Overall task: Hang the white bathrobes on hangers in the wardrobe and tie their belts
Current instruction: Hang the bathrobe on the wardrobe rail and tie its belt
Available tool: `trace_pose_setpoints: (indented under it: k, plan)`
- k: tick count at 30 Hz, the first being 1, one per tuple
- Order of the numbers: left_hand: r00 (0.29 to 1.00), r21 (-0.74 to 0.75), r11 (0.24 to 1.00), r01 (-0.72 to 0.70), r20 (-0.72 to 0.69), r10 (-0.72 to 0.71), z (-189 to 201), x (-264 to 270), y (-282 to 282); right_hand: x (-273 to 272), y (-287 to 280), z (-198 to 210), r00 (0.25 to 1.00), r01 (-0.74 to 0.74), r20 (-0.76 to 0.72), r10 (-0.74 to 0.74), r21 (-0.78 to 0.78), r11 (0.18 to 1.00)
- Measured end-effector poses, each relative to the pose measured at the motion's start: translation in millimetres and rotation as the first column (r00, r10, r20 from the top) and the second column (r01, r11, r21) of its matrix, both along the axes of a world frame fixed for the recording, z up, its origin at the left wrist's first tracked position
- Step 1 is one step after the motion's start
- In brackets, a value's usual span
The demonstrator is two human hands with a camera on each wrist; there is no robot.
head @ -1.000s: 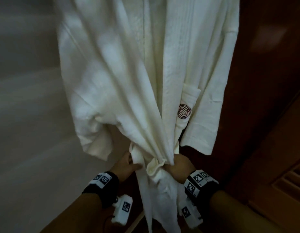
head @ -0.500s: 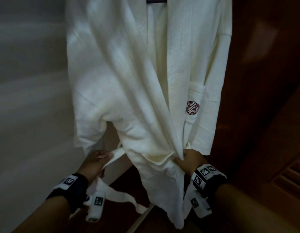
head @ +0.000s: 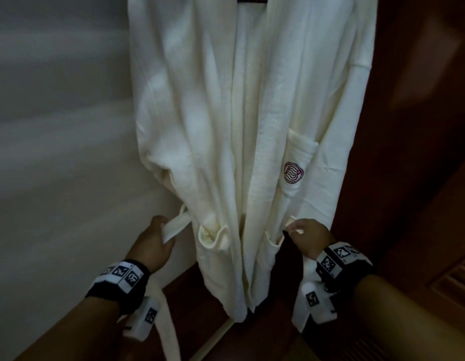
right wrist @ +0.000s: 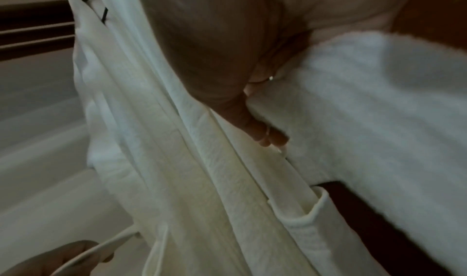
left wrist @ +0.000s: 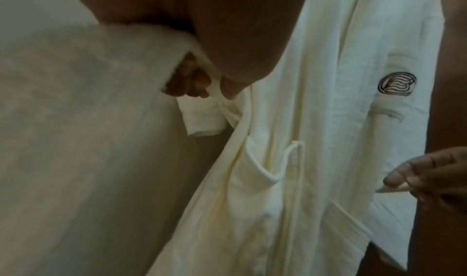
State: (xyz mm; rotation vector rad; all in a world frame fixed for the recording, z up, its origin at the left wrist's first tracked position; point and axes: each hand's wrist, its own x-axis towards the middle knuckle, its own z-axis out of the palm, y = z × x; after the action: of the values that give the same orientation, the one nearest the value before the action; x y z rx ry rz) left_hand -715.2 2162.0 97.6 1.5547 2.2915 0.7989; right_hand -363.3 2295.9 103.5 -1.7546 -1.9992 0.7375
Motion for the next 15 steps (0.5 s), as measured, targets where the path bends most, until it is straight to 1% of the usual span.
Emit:
trace_pose_setpoints:
  k: [2,3,5,7,8,9,10,12,13,14,15]
  plan:
    - [0.997,0.021,0.999,-0.03,-0.067,0.031,3,2,0,-3,0,0,0.997,-0.059,-0.05,0.059,-0.01,0.998]
    - [0.996,0.021,0.998,-0.059,-0.059,0.06,5,4,1,-5,0,-1,0.994,-0.086,-0.061,0.085,-0.015,0.996]
    - [0.989,-0.005,0.991,-0.131,0.065,0.131,8,8,1,-10,-1,-4,0.989,-0.128,-0.082,0.125,-0.03,0.991]
    - [0.948,-0.035,0.982,-0.184,0.256,0.187,10,13,2,-15,-2,-6,0.978,-0.162,-0.137,0.157,-0.029,0.986]
    - [0.917,-0.024,0.982,-0.186,0.354,0.182,10,13,3,-19,-3,-4,0.965,-0.186,-0.193,0.179,-0.021,0.982]
    - [0.881,0.009,0.985,-0.171,0.45,0.148,12,15,4,-23,-6,-2,0.939,-0.21,-0.284,0.195,-0.021,0.978]
    - [0.839,0.05,0.988,-0.148,0.535,0.098,14,18,5,-27,-10,2,0.896,-0.228,-0.4,0.194,-0.037,0.973]
    - [0.723,0.143,0.986,-0.09,0.69,-0.034,19,29,10,-37,-19,8,0.765,-0.29,-0.625,0.156,-0.117,0.95]
    - [0.653,0.168,0.984,-0.066,0.752,-0.085,20,36,13,-41,-25,11,0.697,-0.346,-0.704,0.136,-0.164,0.924]
    - [0.592,0.176,0.984,-0.041,0.797,-0.118,21,44,14,-45,-32,12,0.659,-0.404,-0.739,0.14,-0.191,0.895]
    - [0.539,0.175,0.984,-0.021,0.832,-0.136,22,52,14,-47,-38,9,0.648,-0.447,-0.741,0.174,-0.186,0.875]
